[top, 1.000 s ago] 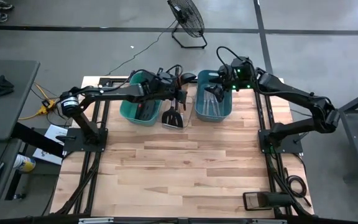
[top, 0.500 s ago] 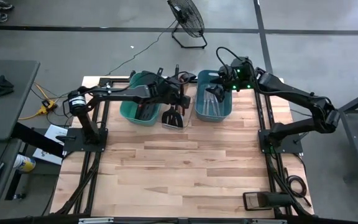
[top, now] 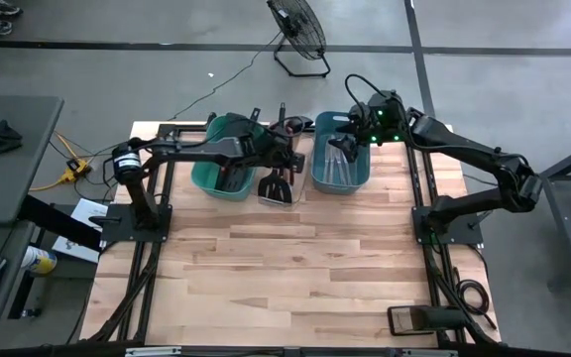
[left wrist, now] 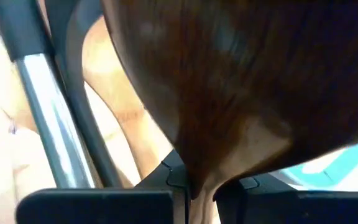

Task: Pick & Place Kitchen Items
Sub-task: Put the brown serving spoon into the transparent bin, then return to Home Position

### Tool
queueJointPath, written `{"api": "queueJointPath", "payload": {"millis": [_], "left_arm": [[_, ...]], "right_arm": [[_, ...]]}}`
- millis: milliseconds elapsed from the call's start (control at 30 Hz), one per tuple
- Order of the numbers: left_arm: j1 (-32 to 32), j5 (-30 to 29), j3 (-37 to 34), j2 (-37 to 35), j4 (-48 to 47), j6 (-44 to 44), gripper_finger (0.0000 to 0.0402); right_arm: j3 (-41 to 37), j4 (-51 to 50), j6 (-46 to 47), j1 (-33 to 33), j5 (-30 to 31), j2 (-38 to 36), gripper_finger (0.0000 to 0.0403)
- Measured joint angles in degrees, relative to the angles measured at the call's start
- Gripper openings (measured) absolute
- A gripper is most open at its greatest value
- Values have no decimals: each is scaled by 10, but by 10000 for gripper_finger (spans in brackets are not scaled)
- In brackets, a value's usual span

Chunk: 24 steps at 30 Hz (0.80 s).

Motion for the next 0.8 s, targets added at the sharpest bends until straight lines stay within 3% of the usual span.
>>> {"api": "queueJointPath", "payload": {"millis": [367,600,800], "left_arm": [[-8,22,0,16,-13,-30,34],[-8,28,0,16,-34,-50,80],[-8,27,0,16,-33,-45,87]], "right_arm": [[0,-4,13,0,-1,0,250],[0,-4,17,0,-1,0,250],[0,-5,17,0,0,0,250]]}}
